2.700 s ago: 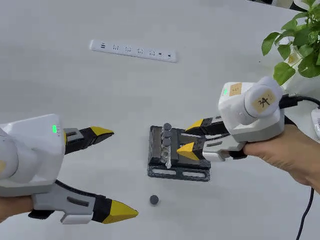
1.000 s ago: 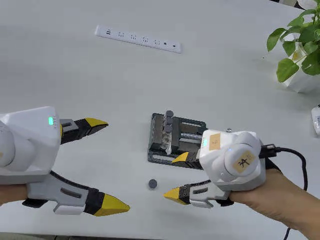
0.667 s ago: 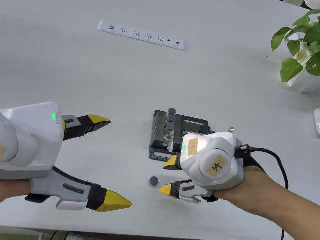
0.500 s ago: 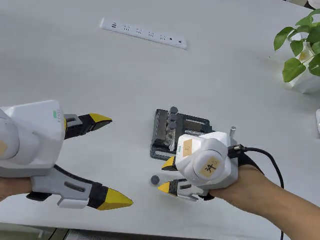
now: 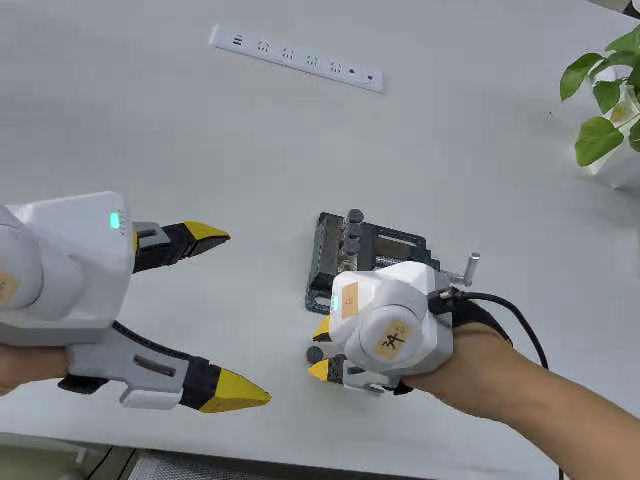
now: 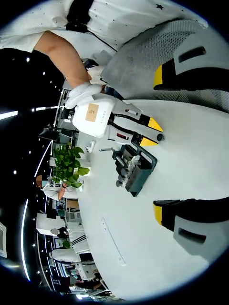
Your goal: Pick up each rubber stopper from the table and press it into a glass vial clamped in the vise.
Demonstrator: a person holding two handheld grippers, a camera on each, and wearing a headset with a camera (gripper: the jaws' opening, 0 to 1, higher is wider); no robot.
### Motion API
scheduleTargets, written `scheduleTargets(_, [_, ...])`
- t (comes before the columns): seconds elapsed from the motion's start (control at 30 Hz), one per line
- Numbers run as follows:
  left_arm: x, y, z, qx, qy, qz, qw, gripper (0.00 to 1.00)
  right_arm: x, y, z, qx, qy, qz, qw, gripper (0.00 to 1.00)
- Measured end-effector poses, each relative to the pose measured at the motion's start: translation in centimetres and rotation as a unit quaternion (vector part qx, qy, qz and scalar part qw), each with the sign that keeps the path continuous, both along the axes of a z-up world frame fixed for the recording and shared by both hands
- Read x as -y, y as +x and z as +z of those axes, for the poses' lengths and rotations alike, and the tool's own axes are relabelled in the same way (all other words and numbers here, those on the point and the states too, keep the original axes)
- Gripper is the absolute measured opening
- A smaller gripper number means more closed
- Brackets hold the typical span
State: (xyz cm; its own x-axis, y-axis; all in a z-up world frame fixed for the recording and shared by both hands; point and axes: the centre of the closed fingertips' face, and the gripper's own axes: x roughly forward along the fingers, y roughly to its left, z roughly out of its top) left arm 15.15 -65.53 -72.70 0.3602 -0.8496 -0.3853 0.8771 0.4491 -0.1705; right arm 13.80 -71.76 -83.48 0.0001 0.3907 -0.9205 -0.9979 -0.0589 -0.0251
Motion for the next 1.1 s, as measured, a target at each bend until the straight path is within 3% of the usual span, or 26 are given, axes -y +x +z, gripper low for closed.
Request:
scheduleTargets(0.33, [0.08, 0.10, -0.08, -0.002, -0.003, 0.000, 1.0000, 0.94, 0.06, -0.02, -0.30, -0.001, -0.006, 0.011, 0.9999, 0.09])
scheduleTargets(1.1, [0.27, 0.03, 0.05, -0.002, -0.008, 0.000, 1.0000, 0.92, 0.25, 0.06, -0.34, 0.003, -0.022, 0.025, 0.9994, 0.09])
